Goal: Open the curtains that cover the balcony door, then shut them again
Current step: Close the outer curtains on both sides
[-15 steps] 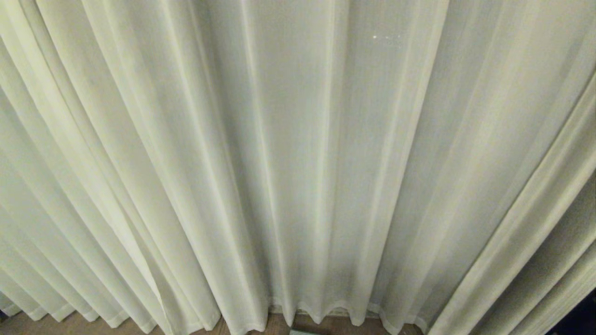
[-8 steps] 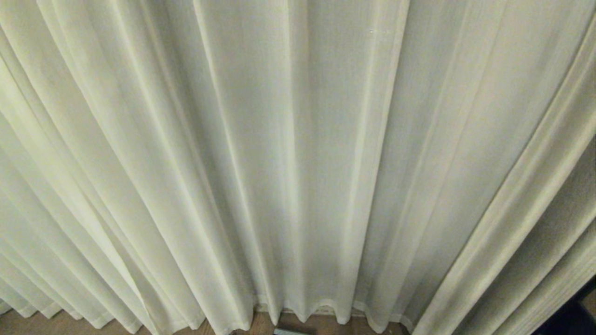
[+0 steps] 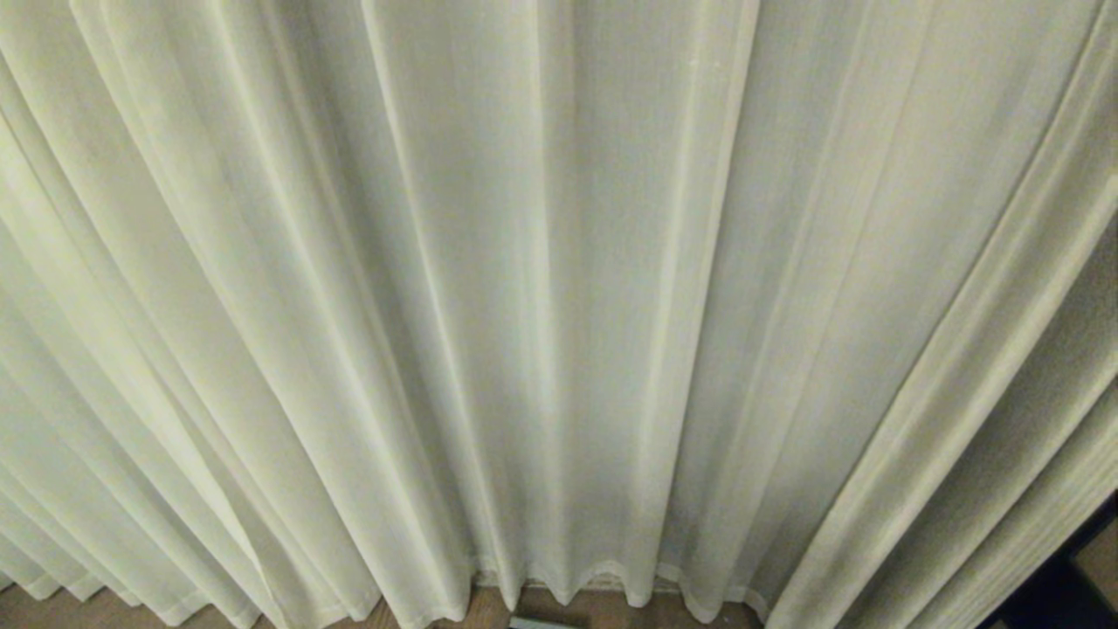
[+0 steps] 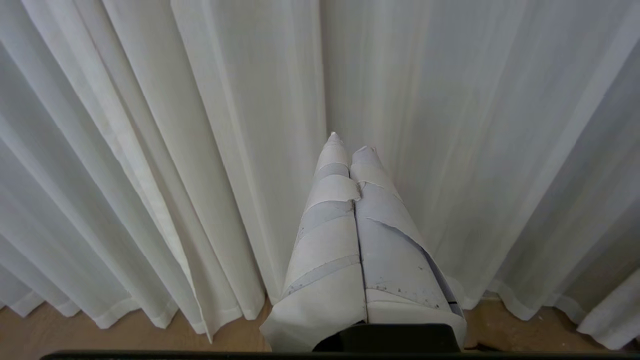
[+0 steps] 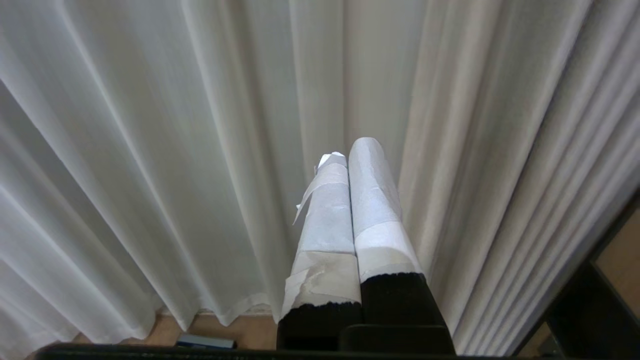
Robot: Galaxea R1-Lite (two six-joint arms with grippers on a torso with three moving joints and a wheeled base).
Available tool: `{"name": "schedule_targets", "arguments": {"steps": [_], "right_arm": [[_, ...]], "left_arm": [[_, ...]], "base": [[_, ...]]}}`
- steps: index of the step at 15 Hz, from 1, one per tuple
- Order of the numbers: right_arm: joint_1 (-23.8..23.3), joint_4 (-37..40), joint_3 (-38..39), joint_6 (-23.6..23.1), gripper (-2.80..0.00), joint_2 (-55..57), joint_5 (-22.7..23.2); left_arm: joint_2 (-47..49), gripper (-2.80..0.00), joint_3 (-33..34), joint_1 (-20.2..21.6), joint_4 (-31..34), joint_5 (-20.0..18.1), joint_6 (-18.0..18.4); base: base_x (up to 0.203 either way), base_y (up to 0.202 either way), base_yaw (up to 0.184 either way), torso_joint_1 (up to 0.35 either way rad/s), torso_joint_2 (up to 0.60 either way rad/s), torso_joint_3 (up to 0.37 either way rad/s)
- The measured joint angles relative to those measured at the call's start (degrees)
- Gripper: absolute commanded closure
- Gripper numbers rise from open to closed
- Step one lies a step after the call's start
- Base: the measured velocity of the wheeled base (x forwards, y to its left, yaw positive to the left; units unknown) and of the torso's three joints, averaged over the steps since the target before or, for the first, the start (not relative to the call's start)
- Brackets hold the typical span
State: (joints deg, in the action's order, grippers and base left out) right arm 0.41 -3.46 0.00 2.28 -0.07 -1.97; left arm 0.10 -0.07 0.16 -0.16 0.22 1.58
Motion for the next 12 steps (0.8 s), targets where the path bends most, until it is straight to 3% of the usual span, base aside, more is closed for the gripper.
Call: {"name": "schedule_targets", "arguments": {"steps": [8, 12], "right_arm": [[0.0, -1.0, 0.0, -0.8, 0.00, 0.0, 0.3], [0.0, -2.2, -5.2, -1.0, 0.00, 1.8, 7.3]], "left_arm": [[0.0, 0.00, 0.0, 0.0, 0.0, 0.1, 0.0], [0.0, 0.00, 0.0, 0.0, 0.0, 0.1, 0.0]], "base": [[0.000, 0.000, 0.000, 0.000, 0.00, 0.000], [0.000, 0.000, 0.000, 0.000, 0.00, 0.000]]}}
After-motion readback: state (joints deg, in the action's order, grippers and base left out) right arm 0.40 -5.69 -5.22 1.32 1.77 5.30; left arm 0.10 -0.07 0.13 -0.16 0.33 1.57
